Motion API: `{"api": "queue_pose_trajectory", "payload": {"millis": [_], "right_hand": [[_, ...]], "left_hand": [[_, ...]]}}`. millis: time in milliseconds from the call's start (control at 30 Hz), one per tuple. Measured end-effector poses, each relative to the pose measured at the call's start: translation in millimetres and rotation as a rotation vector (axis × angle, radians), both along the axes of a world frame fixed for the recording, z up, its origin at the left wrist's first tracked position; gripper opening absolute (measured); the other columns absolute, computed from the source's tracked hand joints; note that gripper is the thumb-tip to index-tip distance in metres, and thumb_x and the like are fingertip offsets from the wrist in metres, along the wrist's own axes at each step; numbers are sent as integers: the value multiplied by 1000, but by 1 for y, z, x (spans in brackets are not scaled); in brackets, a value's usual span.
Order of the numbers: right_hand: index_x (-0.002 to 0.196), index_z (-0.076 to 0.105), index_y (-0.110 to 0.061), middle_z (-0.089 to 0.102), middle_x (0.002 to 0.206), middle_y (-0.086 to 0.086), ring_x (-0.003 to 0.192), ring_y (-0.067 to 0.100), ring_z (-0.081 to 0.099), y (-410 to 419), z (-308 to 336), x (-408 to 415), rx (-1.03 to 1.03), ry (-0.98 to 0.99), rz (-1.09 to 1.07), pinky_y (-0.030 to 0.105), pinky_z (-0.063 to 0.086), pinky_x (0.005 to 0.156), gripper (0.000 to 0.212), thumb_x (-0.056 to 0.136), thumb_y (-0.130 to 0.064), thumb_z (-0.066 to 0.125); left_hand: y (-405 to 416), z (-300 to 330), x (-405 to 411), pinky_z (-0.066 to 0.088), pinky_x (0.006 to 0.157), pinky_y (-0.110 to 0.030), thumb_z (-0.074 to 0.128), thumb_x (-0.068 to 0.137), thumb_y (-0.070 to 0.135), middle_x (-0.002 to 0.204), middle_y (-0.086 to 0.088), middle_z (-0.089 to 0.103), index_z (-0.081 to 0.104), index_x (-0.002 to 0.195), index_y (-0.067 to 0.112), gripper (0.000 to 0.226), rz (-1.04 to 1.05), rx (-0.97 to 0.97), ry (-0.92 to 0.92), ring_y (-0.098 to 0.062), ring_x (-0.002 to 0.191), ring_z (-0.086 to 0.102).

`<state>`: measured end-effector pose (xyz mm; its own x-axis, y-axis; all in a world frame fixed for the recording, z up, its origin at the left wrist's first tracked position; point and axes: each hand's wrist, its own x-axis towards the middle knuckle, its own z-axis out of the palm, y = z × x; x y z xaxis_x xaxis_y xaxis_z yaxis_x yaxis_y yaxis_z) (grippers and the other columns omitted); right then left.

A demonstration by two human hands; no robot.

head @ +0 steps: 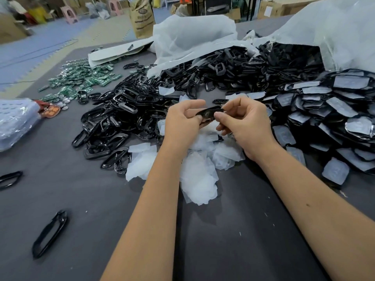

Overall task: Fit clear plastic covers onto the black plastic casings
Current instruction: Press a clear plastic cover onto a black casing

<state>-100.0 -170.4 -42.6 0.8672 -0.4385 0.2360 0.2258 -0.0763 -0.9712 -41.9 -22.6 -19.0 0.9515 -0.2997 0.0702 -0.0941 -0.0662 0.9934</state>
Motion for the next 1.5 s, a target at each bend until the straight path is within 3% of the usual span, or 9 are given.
{"api": "queue_pose_trajectory", "payload": {"millis": [400,600,667,733,833,933,1067,1200,1500], "right_hand": [[84,65,-4,73,68,9,55,21,68,2,8,-4,126,62,30,25,52,47,13,90,2,75],[81,51,-11,75,102,18,83,31,75,-2,9,-6,206,-29,52,28,52,45,21,92,5,58],[90,50,-10,78,98,17,81,33,77,-2,8,-5,218,-60,19,28,51,44,15,96,4,52],[103,56,-8,77,88,14,68,24,71,-2,4,-3,176,-68,-29,26,48,44,10,100,2,53],[112,75,-20,68,79,-4,57,7,53,-2,0,1,49,-79,-37,21,43,47,27,104,-2,56],[116,77,-23,70,81,-22,59,-3,57,0,-1,0,-203,-57,-49,13,45,59,29,102,-5,59],[96,78,-15,71,76,-10,63,2,63,5,1,-1,-422,-7,-126,23,50,68,5,93,-13,75],[96,82,-13,69,77,-18,66,-6,64,9,5,-4,-559,-16,-169,9,46,69,9,92,-10,75],[87,81,-15,74,78,-7,72,6,68,11,6,-4,-601,0,-237,25,56,72,3,86,-12,80]], "left_hand": [[2,3,-2,61,69,-23,59,95,-12,95,-21,73,70,97,-5,14,97,-180,173,-29,82,78],[4,-3,4,62,64,-30,60,93,-11,83,-19,76,69,92,0,14,173,-121,164,-34,71,77],[4,-5,6,64,69,-36,64,92,-9,81,-16,77,70,92,2,13,183,-92,137,-33,69,77],[5,-7,6,65,74,-41,66,91,-7,82,-15,77,71,91,5,13,194,-55,99,-30,68,77],[4,-8,3,65,71,-39,68,91,-5,78,-10,78,73,89,9,15,185,17,37,-26,65,77],[3,-4,1,62,63,-30,69,91,-7,79,-11,78,75,92,6,15,148,21,23,-27,65,77],[1,-3,-1,63,66,-30,65,91,-11,82,-20,76,76,95,2,17,111,9,2,-32,71,77],[1,-4,0,65,73,-38,64,92,-11,83,-20,77,77,97,1,18,78,12,-34,-31,77,78],[2,-5,-1,65,78,-47,79,82,-6,78,-14,77,78,94,5,16,59,81,-77,-29,74,77]]}}
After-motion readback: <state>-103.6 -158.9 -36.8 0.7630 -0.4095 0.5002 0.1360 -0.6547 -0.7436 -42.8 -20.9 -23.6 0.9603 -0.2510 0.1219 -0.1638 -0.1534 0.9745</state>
